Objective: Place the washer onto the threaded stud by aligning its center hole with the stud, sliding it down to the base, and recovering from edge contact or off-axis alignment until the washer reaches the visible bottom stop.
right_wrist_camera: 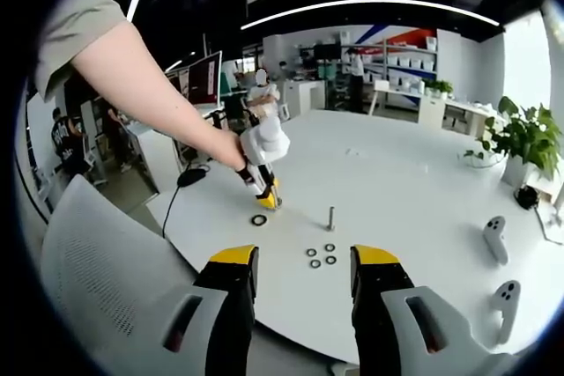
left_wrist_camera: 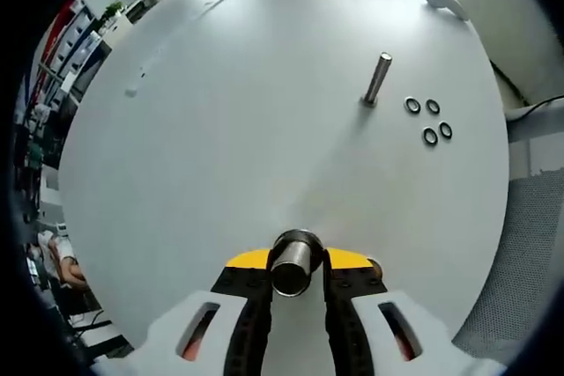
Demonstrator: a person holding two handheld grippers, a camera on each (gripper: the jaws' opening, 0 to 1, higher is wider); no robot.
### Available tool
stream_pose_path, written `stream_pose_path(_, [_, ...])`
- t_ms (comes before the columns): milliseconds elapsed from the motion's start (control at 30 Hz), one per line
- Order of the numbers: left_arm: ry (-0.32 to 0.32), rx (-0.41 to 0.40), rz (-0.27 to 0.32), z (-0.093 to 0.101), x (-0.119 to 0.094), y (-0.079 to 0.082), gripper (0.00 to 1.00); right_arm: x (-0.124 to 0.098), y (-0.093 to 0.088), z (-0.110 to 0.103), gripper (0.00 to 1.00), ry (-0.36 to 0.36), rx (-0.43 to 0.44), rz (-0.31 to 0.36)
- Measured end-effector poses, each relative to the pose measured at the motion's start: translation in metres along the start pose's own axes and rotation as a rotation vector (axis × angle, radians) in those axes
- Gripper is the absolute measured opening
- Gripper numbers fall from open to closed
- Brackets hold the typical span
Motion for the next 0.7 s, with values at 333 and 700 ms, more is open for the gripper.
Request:
stream_pose_path(333, [0.031, -0.050, 0.077, -0.002, -0.005, -0.002, 0.29, 0.000, -0.001, 0.000, 0.44, -0.002, -0.002, -0.007])
stream_pose_path(700, [0.018, -0.095, 0.130, 0.005, -0.020, -0.008, 0.30, 0.000, -0.001, -0.002, 0.44, 0.006, -0.011, -0.006])
Point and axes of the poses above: the point that each gripper's makers call its tool centre point, and the gripper's own axes: x roughly forward along the fingers, z roughly to its right, y roughly out of its top, the point moved 3 cm from there along -x, roughly backward along the fingers, and after that the axes turned 9 degrees about -y, right-handed, at the moved point
